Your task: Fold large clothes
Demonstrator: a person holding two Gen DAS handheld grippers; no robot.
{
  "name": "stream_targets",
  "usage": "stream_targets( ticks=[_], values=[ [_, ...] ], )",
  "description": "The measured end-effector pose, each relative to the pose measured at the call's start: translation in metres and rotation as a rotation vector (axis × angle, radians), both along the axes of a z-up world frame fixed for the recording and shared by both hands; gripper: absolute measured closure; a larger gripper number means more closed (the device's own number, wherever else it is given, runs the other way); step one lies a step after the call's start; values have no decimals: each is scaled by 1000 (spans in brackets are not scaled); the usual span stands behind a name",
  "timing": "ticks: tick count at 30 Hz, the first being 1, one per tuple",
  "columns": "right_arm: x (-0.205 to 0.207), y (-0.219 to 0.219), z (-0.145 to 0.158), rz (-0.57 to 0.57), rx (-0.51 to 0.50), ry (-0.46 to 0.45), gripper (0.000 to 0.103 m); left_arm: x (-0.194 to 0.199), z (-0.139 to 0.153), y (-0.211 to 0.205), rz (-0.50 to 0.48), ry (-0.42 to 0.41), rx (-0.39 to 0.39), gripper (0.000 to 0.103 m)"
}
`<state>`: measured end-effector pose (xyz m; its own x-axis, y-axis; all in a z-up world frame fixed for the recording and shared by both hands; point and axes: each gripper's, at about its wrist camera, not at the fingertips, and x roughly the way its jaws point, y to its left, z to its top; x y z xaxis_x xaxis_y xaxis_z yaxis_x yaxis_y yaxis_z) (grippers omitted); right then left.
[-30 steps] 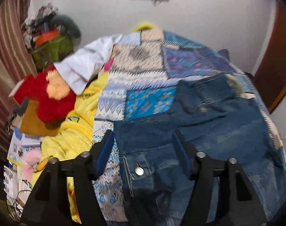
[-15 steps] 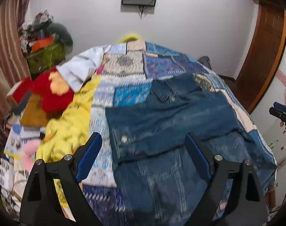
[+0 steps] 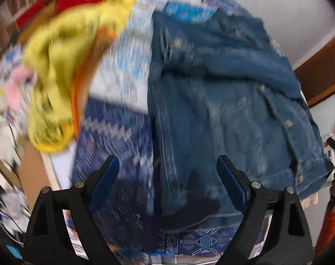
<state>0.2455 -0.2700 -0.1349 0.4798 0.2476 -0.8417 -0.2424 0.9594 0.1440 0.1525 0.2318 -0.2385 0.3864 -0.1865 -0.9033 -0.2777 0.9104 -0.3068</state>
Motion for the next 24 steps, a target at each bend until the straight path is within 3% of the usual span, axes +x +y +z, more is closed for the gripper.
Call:
stream_targets(
  ticks=[3, 7, 9, 13, 16, 19, 20, 24],
  values=[
    [-4, -8, -16, -20, 57, 74, 3, -9, -26, 1, 37, 50, -84, 13],
    [-11, -11, -32, -37, 119, 142, 14, -18, -44, 0, 71, 45, -258, 14],
    [-15, -12, -34, -54, 165, 142, 14, -19, -46, -6, 57, 35, -279, 19],
    [-20, -4, -34, -34, 197, 150, 20, -21, -44, -17, 30, 8, -325, 39],
    [-20, 5, -32, 3, 193, 152, 39, -16, -43, -22, 28, 15, -316, 45],
    [-13, 11, -27, 37, 198, 160, 60, -6, -33, -27, 16, 13, -257, 74],
    [-12, 12, -25, 50, 194, 153, 70, -4, -28, -28, 16, 5, -243, 78],
    [-2, 23, -11, 85, 157, 85, 83, 3, 6, -32, 2, -87, -158, 82]
  ],
)
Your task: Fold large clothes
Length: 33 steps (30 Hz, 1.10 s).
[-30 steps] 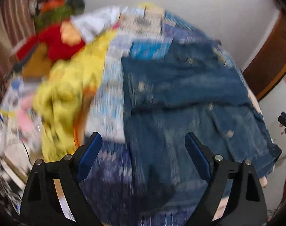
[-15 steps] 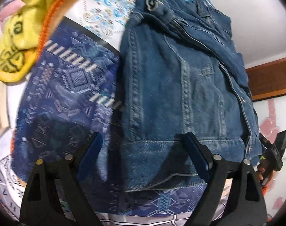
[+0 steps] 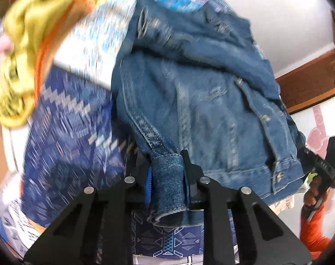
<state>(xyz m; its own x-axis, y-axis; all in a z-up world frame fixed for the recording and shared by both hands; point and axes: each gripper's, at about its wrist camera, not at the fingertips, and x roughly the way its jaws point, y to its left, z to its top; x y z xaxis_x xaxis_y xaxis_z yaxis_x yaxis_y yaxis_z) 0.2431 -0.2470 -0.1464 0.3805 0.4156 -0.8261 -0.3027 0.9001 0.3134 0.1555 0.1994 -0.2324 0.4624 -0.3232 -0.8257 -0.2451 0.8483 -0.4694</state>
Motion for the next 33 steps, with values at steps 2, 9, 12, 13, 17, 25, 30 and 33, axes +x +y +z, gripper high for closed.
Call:
stream_targets(
  ticks=[2, 9, 12, 13, 17, 25, 30, 33],
  values=[
    [7, 4, 10, 7, 26, -26, 84, 1, 16, -2, 3, -43, 28, 82],
    [37, 18, 51, 22, 72, -143, 84, 19, 89, 0, 15, -227, 137, 84],
    [54, 20, 69, 1, 97, -196, 84, 35, 111, 10, 35, -290, 157, 84],
    [62, 20, 76, -13, 106, -219, 84, 41, 116, 15, 41, -303, 160, 84],
    [96, 16, 94, -68, 131, -273, 84, 74, 132, 26, 77, -344, 196, 84],
    [174, 23, 106, -143, 105, -313, 85, 155, 135, 53, 187, -347, 150, 84],
    [232, 38, 89, -179, 64, -293, 85, 206, 114, 60, 220, -292, 195, 84],
    [263, 48, 69, -187, 28, -272, 85, 229, 92, 65, 238, -252, 200, 84]
  ],
)
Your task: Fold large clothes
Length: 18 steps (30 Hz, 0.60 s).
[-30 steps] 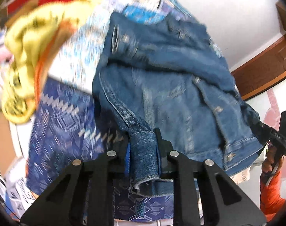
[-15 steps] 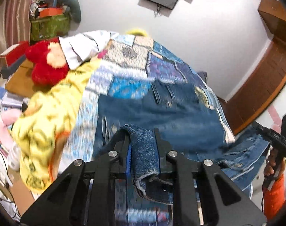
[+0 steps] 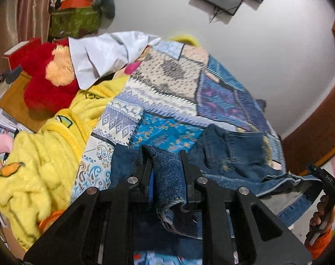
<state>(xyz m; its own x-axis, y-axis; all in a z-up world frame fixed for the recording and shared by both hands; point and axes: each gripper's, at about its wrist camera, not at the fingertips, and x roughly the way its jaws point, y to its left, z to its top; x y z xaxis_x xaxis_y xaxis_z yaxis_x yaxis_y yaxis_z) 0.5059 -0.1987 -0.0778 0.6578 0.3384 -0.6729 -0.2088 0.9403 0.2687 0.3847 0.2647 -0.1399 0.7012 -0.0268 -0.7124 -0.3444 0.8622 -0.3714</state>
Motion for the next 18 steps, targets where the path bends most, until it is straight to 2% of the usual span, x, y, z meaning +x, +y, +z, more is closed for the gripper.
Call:
stream_targets(
  ticks=[7, 10, 12, 13, 15, 18],
  values=[
    [49, 11, -65, -24, -78, 100, 84, 42, -70, 18, 57, 154, -37, 83],
    [58, 0, -79, -138, -224, 66, 84, 53, -103, 26, 83, 241, -22, 82],
    [68, -28, -86, -201, -198, 110, 84, 55, -121, 31, 96, 272, -47, 82],
    [72, -45, -90, -206, -147, 155, 84, 55, -124, 30, 89, 266, -38, 82],
    [71, -68, -93, -211, -86, 202, 84, 57, -122, 21, 55, 273, 39, 81],
    [57, -84, -87, -177, -128, 192, 84, 58, -114, 7, 0, 293, 147, 78]
  ],
)
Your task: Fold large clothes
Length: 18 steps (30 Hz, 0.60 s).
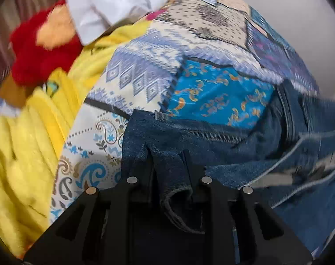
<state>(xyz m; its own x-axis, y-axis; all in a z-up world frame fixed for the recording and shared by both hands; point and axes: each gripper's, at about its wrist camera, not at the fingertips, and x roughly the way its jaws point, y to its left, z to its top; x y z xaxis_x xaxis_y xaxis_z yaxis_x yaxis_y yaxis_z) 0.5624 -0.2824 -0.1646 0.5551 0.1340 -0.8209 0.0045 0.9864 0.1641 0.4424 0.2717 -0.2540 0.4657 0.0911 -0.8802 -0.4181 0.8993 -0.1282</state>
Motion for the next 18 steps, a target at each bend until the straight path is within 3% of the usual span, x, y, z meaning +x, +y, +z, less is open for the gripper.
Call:
stream_targets(
  ticks=[6, 9, 11, 15, 18],
  values=[
    [-51, 19, 28, 187, -118, -75, 84, -13, 49, -12, -100, -35, 97, 73],
    [-75, 39, 42, 279, -137, -111, 84, -25, 83, -15, -109, -90, 122, 54],
    [-91, 55, 53, 346, -145, -137, 84, -35, 103, -19, -104, -137, 160, 33],
    [-114, 83, 67, 430, -126, -169, 84, -54, 136, -32, -165, -191, 197, 22],
    [-127, 97, 70, 479, -76, -154, 84, -64, 138, -47, -255, -183, 184, 19]
  ],
)
